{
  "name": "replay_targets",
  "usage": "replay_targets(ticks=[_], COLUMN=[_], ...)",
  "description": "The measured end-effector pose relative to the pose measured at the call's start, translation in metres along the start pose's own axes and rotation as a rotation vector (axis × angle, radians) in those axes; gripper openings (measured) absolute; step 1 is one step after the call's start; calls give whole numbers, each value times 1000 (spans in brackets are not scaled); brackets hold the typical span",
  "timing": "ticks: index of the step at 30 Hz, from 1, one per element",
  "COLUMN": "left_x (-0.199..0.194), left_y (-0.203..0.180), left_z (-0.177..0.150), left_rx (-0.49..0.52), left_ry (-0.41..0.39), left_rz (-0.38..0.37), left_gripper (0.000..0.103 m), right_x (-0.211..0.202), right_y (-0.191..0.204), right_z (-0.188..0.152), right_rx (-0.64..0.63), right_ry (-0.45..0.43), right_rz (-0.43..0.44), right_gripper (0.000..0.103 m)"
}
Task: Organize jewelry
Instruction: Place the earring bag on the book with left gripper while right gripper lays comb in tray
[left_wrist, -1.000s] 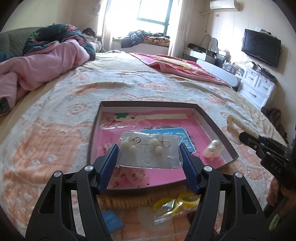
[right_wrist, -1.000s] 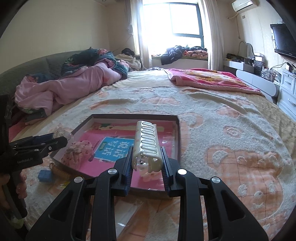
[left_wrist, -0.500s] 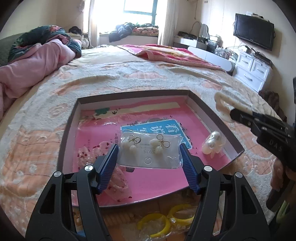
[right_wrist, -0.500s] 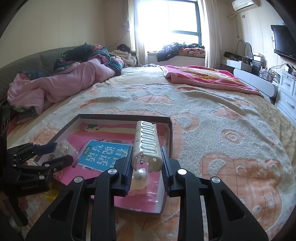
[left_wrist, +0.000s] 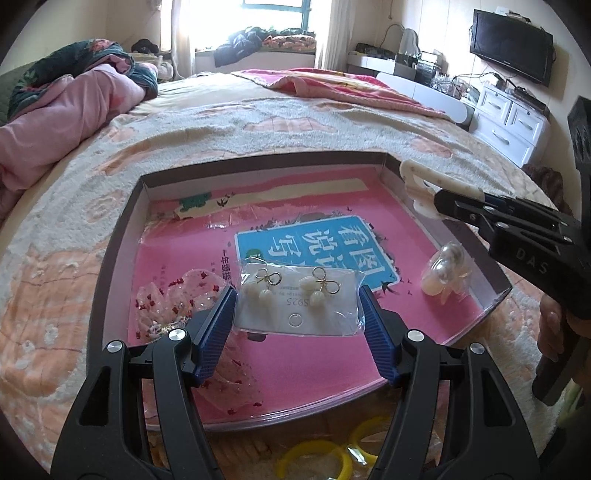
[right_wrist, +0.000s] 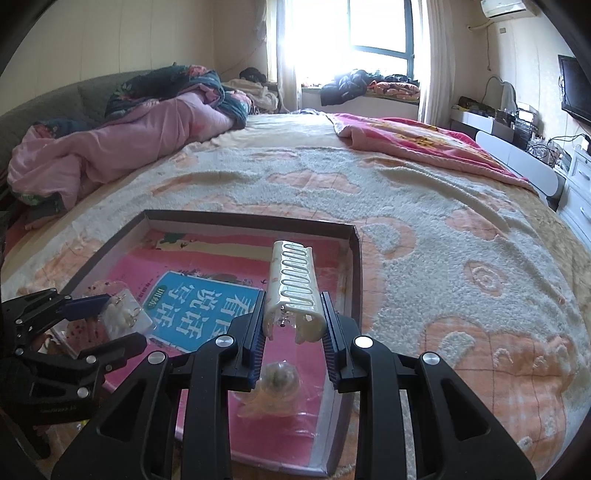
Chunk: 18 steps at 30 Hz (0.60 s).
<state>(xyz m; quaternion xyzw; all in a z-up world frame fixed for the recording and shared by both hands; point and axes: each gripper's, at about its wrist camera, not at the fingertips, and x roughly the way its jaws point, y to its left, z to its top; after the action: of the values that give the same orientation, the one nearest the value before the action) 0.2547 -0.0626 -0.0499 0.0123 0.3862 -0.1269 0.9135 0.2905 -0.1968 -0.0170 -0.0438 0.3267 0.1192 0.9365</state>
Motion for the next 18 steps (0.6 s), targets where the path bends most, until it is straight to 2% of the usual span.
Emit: replay_targets(ticks=[13,18], left_x=[6,4], left_y=[4,5], left_z=[-3,-4], left_rx=[-16,-24], left_ry=[17,15], left_rz=[5,9], left_gripper=[59,63], right_x=[14,14], right_y=[-3,-6], right_z=[-4,-7], right_rx=[23,38], right_ry=[37,44], right_rz=[-18,-22], right_gripper=[26,27])
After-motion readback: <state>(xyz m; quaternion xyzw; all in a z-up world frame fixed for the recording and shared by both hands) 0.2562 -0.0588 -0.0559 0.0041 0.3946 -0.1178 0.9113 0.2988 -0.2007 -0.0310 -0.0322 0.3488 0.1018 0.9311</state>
